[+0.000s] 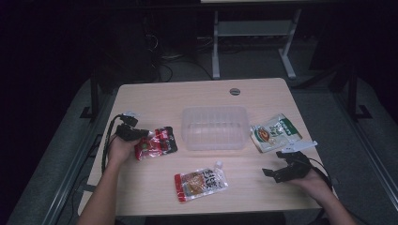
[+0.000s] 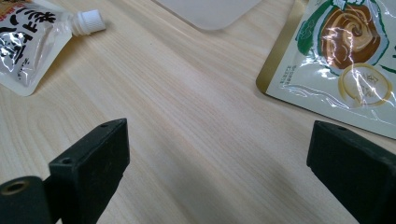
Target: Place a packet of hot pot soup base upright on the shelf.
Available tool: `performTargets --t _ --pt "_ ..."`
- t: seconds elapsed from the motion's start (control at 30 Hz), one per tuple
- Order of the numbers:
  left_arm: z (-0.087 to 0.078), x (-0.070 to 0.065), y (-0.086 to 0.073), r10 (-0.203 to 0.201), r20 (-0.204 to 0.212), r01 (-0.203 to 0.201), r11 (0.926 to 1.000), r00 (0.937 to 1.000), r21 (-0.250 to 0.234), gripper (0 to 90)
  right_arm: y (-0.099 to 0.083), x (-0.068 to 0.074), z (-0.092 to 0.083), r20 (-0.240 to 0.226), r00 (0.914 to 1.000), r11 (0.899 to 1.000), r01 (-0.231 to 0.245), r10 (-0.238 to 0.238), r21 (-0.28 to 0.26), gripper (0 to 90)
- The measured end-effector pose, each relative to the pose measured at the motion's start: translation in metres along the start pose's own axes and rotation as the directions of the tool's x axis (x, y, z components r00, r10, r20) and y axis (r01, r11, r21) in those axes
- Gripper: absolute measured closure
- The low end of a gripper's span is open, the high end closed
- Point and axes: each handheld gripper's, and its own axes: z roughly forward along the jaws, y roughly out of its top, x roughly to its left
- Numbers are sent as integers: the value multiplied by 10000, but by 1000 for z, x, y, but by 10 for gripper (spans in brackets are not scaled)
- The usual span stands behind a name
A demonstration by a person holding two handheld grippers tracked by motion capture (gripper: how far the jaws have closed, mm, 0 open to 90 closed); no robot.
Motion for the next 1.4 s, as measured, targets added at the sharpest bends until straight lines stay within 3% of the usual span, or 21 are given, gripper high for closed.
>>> performTargets --t 0.4,0.47,0.9,1.2,1.4 --pt "-16 -17 -21 219 759 -242 9993 9969 285 899 0 1 1 13 9999 9999 -127 127 27 53" --pt "-18 -21 -24 395 755 -423 9985 9964 350 899 0 1 1 20 9999 9999 -149 149 33 53" --pt "-32 -42 -39 588 1048 -619 9977 9928 267 899 1 2 1 -47 10000 10000 -56 56 13 53" --pt "-66 -41 -59 212 704 -185 9991 9973 -380 899 6 11 0 -283 9994 9996 216 -221 -190 53" --pt "-71 -39 -74 -125 659 144 9995 9978 -293 899 12 19 3 -583 9975 9989 384 -400 -273 53"
